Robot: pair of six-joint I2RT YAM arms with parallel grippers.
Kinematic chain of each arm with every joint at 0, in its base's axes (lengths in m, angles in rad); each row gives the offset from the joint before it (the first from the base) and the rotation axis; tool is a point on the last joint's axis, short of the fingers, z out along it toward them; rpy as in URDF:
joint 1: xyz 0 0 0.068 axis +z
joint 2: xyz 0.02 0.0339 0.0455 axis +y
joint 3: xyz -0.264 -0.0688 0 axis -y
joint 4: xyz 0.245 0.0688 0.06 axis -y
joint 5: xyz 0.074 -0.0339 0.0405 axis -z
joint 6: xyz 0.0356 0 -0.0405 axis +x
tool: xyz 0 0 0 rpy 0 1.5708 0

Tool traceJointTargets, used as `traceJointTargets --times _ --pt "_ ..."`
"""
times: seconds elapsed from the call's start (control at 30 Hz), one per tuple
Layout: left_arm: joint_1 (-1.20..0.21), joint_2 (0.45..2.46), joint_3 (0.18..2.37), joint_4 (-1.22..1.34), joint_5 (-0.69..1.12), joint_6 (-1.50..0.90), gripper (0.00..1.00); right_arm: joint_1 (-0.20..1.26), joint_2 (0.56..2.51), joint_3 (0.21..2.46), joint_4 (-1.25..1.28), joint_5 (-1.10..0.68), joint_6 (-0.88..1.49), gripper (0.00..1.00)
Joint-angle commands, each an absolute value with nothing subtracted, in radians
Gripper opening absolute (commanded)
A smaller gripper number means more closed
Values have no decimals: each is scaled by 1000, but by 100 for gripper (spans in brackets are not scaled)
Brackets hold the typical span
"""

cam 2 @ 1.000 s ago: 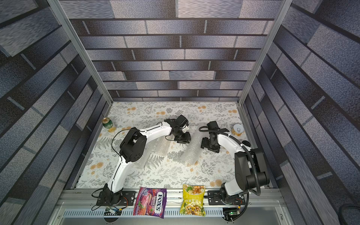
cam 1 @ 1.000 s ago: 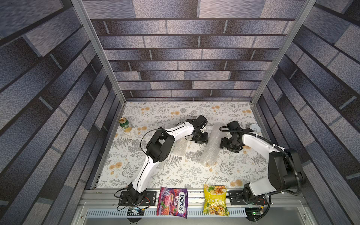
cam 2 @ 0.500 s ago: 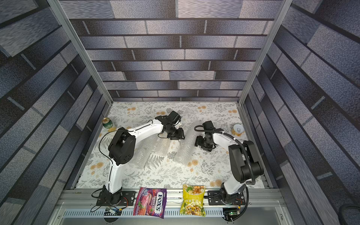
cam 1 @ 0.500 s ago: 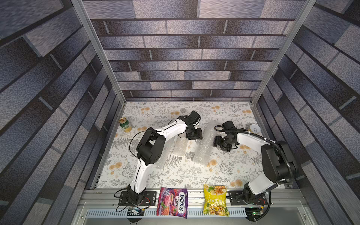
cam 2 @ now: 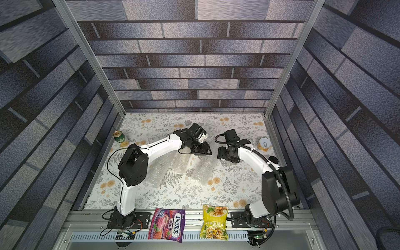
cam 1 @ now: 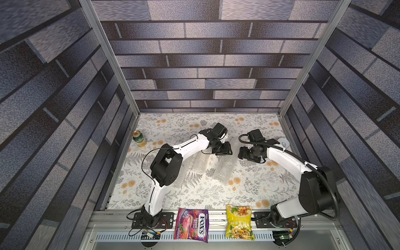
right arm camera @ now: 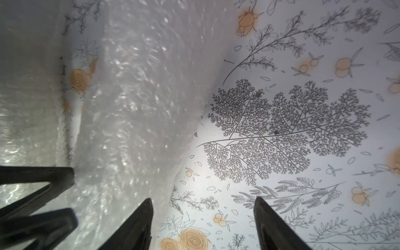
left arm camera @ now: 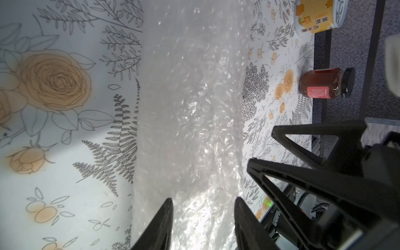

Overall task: Unwrap the vase from the bubble wrap
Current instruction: Unwrap the bubble wrap at the center of the board.

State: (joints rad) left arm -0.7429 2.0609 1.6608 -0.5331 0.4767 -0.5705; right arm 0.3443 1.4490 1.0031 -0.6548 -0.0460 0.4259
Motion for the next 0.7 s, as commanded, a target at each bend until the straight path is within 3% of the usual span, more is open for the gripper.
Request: traceJointTargets --times 0.0,0.17,0.37,0.47,0.67 --pt "-753 2007 1623 -540 510 -588 47 337 1381 965 -695 -71 439 74" --pt "-761 2004 1596 -503 555 -607 42 337 1330 936 -613 -201 506 71" --pt "-778 2025 1598 -506 565 -605 30 340 1376 938 -546 -233 549 59" --pt "-782 2025 1600 -531 543 -590 29 340 1400 938 -560 -214 549 57" --pt "-787 2033 1635 -613 495 -538 28 341 1400 889 -557 -194 550 41"
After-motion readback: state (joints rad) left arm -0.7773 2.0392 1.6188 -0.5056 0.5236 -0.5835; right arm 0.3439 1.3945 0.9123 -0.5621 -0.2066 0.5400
